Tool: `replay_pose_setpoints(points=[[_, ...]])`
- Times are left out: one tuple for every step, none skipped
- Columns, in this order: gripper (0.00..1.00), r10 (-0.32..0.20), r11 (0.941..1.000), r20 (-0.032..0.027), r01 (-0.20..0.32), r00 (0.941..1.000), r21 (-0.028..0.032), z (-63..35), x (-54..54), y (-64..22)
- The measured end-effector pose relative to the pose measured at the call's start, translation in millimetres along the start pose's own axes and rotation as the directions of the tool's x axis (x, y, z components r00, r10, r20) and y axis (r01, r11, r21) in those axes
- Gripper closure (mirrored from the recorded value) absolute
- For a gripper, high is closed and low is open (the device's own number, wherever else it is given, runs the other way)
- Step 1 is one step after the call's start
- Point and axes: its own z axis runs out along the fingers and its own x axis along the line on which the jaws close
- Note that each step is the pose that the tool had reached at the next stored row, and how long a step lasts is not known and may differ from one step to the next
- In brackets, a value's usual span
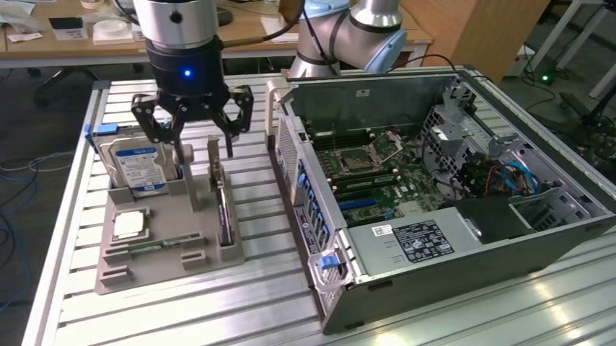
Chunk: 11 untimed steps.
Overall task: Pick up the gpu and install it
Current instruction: 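Pick up the gpu and move the gpu toward the slot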
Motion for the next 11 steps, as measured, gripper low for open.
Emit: replay_pose_setpoints(points=[[0.29, 0.000, 1.0000, 0.0001, 0.000, 1.0000, -0.0002, 1.9, 0.0, 0.0], [0.29, 0.000, 1.0000, 0.0001, 0.000, 1.0000, -0.0001, 3.7, 0.0, 0.0], [0.29, 0.000, 1.0000, 0.0000, 0.000, 1.0000, -0.0001, 5.4, 0.1, 0.0], [0.29, 0.000, 1.0000, 0.0001, 0.000, 1.0000, -0.0001, 7.3, 0.0, 0.0], [0.29, -0.002, 1.0000, 0.0002, 0.002, 1.0000, -0.0002, 9.2, -0.2, -0.1], [0.29, -0.005, 1.0000, 0.0002, 0.005, 1.0000, -0.0002, 10.9, -0.5, -0.2], [0.29, -0.008, 1.0000, 0.0002, 0.008, 1.0000, -0.0003, 12.3, -0.8, -0.4], [0.29, -0.010, 0.9999, 0.0002, 0.010, 0.9999, -0.0003, 13.4, -1.0, -0.7], [0.29, -0.011, 0.9999, 0.0003, 0.011, 0.9999, -0.0003, 14.3, -1.1, -1.1], [0.29, -0.012, 0.9999, 0.0002, 0.012, 0.9999, -0.0004, 15.2, -1.2, -1.6], [0.29, -0.014, 0.9999, 0.0003, 0.014, 0.9999, -0.0004, 16.0, -1.5, -1.9]])
